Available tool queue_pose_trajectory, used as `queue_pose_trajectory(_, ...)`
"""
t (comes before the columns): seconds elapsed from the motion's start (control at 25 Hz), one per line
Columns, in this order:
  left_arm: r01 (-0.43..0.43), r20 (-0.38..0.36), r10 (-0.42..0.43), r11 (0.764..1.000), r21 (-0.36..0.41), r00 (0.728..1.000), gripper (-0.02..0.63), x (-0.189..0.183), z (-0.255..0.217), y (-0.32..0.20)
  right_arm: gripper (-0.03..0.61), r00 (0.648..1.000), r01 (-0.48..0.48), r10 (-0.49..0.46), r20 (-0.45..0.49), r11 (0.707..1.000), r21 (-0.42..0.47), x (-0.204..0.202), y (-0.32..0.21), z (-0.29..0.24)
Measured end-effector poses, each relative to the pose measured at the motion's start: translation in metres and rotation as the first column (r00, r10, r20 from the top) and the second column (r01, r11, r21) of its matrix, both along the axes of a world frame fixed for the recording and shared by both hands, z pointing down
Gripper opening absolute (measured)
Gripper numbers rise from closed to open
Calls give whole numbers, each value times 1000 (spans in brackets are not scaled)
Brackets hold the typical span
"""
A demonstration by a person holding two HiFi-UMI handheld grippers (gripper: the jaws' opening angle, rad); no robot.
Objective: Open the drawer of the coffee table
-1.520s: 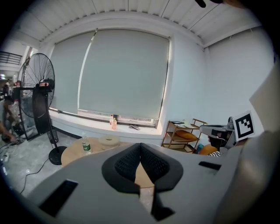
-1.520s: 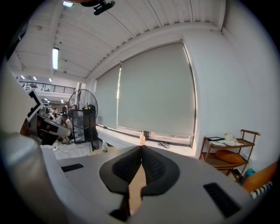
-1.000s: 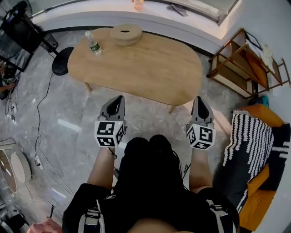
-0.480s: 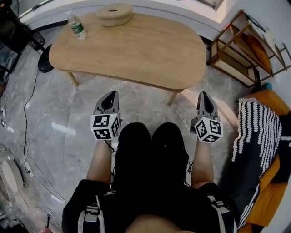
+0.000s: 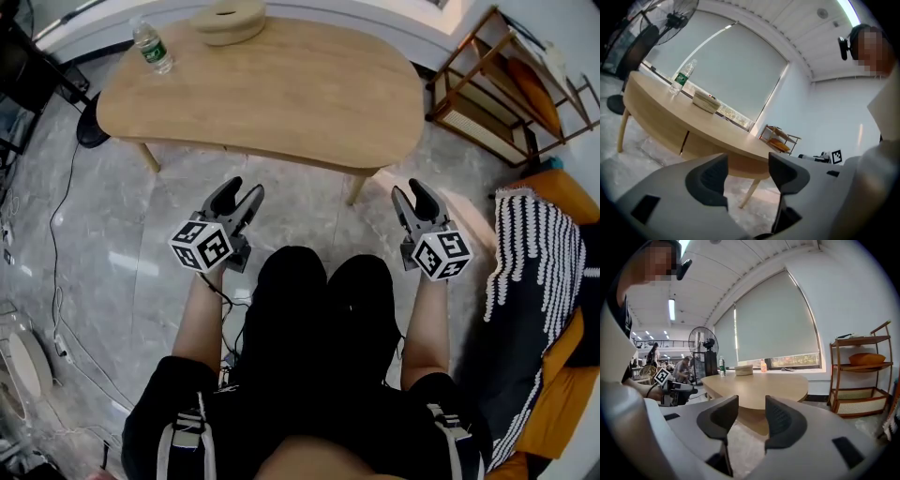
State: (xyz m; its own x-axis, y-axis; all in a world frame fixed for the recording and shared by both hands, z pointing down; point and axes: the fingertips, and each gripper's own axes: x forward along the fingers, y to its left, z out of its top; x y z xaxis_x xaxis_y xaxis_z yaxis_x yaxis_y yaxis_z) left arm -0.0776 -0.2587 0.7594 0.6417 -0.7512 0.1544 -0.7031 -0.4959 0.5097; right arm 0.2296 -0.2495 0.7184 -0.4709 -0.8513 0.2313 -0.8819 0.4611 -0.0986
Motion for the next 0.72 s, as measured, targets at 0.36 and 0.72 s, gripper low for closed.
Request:
queue_pose_trajectory(0.36,12,-364,-50,994,-108,930,272,-16,55,-17,216,998,43,-46,-42,997,-59,-8,-8,33)
queue_pose_trajectory(0.72,77,-610,-203,971,-226,766,278,-48,113,-67,213,995,50,-61,-80,991,-127,-14,-43,70)
